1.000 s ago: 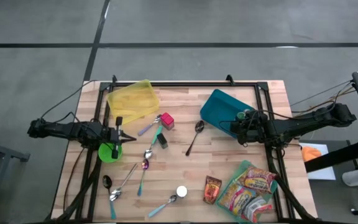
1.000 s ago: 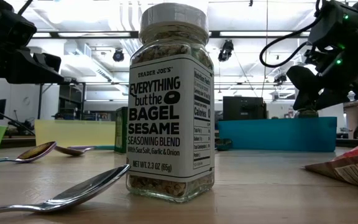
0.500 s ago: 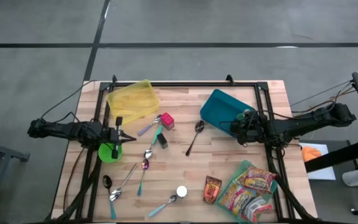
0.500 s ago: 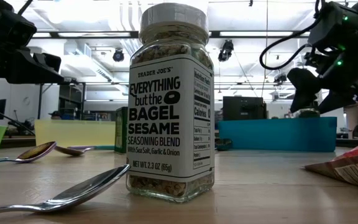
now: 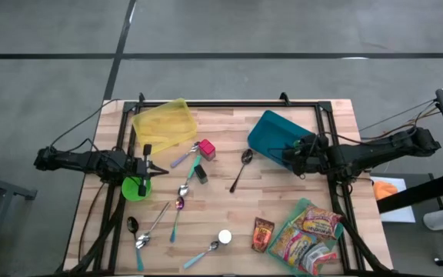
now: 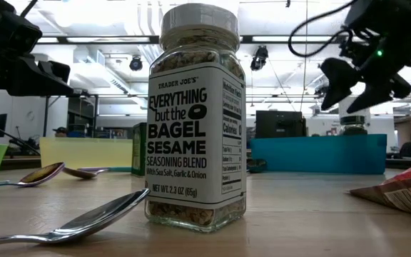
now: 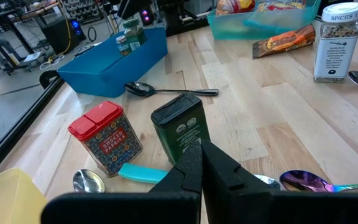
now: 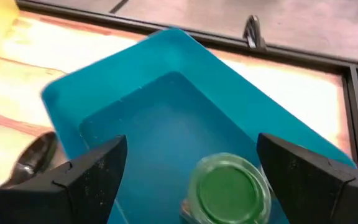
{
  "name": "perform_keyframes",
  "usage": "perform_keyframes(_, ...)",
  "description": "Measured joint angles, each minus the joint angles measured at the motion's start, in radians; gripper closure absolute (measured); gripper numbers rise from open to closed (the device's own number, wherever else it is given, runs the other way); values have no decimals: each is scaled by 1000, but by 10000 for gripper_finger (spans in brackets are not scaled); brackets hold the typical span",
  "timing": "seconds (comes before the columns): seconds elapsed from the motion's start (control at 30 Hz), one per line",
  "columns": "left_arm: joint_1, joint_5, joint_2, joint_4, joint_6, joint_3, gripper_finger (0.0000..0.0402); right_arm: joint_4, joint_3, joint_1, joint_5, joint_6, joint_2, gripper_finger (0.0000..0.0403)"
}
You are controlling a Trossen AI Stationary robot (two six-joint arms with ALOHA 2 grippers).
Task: Pick & Place Food Item
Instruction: Put the red seasoning can into the blue bin
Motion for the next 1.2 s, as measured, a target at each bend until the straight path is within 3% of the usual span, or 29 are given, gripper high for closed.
perform_keyframes(0.33, 0, 0, 0, 0, 0, 0, 401, 20, 85, 2, -1, -137, 0, 46)
perform_keyframes(0.57, 0, 0, 0, 0, 0, 0, 401, 127, 118, 2, -44, -297, 0, 46)
perform_keyframes(0.83, 0, 0, 0, 0, 0, 0, 401, 301, 142, 2, -150, -476, 0, 46)
perform_keyframes(1.2, 0, 0, 0, 0, 0, 0, 401, 452, 141, 2, -311, -588, 0, 46)
